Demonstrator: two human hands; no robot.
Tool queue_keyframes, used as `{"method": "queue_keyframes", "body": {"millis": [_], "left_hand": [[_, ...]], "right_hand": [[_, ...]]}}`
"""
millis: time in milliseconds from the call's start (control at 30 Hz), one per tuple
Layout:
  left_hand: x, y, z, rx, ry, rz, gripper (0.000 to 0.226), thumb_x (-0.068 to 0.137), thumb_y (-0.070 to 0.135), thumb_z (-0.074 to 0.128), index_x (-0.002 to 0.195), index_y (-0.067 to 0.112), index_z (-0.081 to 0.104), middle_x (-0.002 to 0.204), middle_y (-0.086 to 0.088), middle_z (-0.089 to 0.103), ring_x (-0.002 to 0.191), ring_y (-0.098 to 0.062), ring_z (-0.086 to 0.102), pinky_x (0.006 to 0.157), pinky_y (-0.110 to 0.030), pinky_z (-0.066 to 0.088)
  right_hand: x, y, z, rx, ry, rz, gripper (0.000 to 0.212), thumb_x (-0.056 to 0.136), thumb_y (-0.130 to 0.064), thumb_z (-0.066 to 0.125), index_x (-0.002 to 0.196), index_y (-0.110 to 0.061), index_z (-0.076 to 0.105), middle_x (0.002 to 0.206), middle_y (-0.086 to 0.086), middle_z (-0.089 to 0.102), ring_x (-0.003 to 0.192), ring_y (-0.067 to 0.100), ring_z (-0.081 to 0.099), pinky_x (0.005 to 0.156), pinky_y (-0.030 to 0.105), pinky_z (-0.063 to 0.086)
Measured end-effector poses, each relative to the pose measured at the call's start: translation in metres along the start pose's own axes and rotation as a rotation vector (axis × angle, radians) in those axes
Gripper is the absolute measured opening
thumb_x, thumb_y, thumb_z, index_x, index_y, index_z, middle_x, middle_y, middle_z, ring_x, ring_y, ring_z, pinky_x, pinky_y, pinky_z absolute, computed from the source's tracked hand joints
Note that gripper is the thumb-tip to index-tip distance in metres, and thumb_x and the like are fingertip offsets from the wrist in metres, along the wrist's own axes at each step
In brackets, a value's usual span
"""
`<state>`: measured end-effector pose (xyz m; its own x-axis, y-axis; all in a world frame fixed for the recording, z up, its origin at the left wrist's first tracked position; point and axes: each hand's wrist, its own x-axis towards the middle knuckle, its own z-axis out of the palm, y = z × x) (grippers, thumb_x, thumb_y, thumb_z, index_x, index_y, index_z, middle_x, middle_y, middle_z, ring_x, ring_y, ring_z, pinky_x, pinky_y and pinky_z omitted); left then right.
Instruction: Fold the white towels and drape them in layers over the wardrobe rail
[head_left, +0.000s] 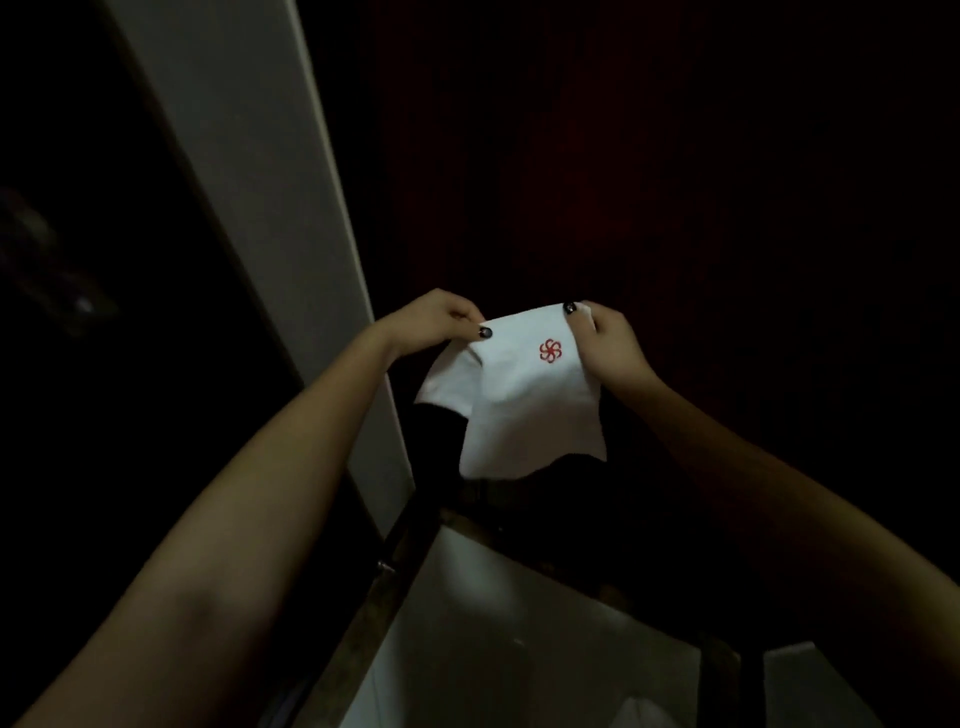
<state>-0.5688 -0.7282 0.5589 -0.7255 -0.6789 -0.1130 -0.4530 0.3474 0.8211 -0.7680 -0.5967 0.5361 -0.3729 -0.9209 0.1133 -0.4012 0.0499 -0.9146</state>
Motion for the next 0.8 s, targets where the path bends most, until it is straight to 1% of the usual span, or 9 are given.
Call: {"method": "queue_keyframes", "body": {"millis": [100,200,267,367,433,500,667,733,800], "left_hand": [[-0.032,0.054,-0.067,0.02,0.067,0.017,0.005,0.09,0.009,0.065,0.092,0.008,0.07,0.079,0.004,0.065,0.071,0.004,0.058,0.072,-0.009,0.046],[-0.073,0.099,-0.11,0.056,0.155,0.028,0.012,0.097,0.011,0.056,0.086,0.011,0.06,0.059,0.01,0.054,0.047,0.0,0.047,0.051,-0.016,0.041],[-0.104,0.115,-0.131,0.094,0.228,0.023,0.014,0.099,0.015,0.053,0.087,0.009,0.057,0.06,0.005,0.054,0.043,-0.007,0.046,0.044,-0.02,0.041],[-0.157,0.127,-0.155,0.065,0.331,0.002,0.013,0.099,0.016,0.053,0.09,0.007,0.059,0.073,-0.002,0.061,0.058,-0.012,0.057,0.056,-0.021,0.047],[-0.191,0.132,-0.163,0.04,0.386,0.01,0.014,0.099,0.014,0.054,0.086,0.012,0.059,0.071,0.01,0.061,0.064,-0.002,0.055,0.063,-0.017,0.045],[-0.22,0.136,-0.163,-0.024,0.47,0.01,0.015,0.098,0.01,0.052,0.084,0.012,0.057,0.069,0.014,0.059,0.062,0.006,0.052,0.062,-0.012,0.042],[-0.288,0.14,-0.143,-0.204,0.796,0.012,0.023,0.097,0.015,0.054,0.074,0.017,0.05,0.069,0.006,0.046,0.061,0.0,0.039,0.056,-0.017,0.03],[-0.317,0.146,-0.138,-0.281,0.913,0.013,0.025,0.094,0.018,0.056,0.071,0.018,0.048,0.065,0.007,0.042,0.059,-0.001,0.035,0.054,-0.018,0.027],[-0.346,0.152,-0.132,-0.326,0.993,-0.016,0.028,0.095,0.014,0.058,0.069,0.017,0.048,0.061,0.009,0.043,0.056,-0.002,0.035,0.052,-0.017,0.027]], "right_hand": [[0.004,-0.093,-0.011,0.086,-0.035,-0.044,0.029,0.104,-0.022,0.044,0.085,-0.009,0.061,0.074,0.0,0.063,0.064,0.002,0.061,0.059,0.019,0.047],[0.0,-0.168,-0.005,0.226,-0.025,-0.036,0.029,0.102,-0.019,0.049,0.074,-0.017,0.059,0.07,-0.008,0.062,0.064,0.0,0.059,0.061,0.02,0.048],[-0.002,-0.203,0.006,0.314,-0.024,-0.02,0.033,0.1,-0.017,0.052,0.068,-0.019,0.055,0.06,-0.012,0.058,0.057,-0.002,0.056,0.058,0.02,0.046],[-0.011,-0.24,0.026,0.354,-0.094,-0.015,0.032,0.099,-0.013,0.051,0.068,-0.017,0.055,0.059,-0.01,0.055,0.05,-0.006,0.052,0.053,0.014,0.043],[-0.018,-0.257,0.039,0.358,-0.172,-0.023,0.031,0.1,-0.012,0.05,0.069,-0.015,0.055,0.063,-0.007,0.054,0.049,-0.007,0.05,0.052,0.013,0.041],[-0.025,-0.266,0.051,0.348,-0.262,-0.039,0.027,0.1,-0.012,0.049,0.074,-0.011,0.057,0.067,-0.005,0.056,0.055,-0.003,0.052,0.055,0.015,0.041],[-0.053,-0.282,0.088,0.321,-0.476,-0.162,0.021,0.1,-0.01,0.049,0.081,-0.005,0.055,0.076,0.005,0.052,0.067,0.005,0.049,0.06,0.017,0.038],[-0.065,-0.291,0.108,0.332,-0.631,-0.21,0.015,0.1,-0.008,0.048,0.091,-0.001,0.059,0.082,0.008,0.053,0.076,0.009,0.05,0.067,0.02,0.04],[-0.079,-0.302,0.129,0.387,-0.809,-0.178,0.019,0.099,-0.007,0.049,0.106,0.003,0.063,0.099,0.006,0.063,0.091,0.01,0.059,0.082,0.022,0.046]]}}
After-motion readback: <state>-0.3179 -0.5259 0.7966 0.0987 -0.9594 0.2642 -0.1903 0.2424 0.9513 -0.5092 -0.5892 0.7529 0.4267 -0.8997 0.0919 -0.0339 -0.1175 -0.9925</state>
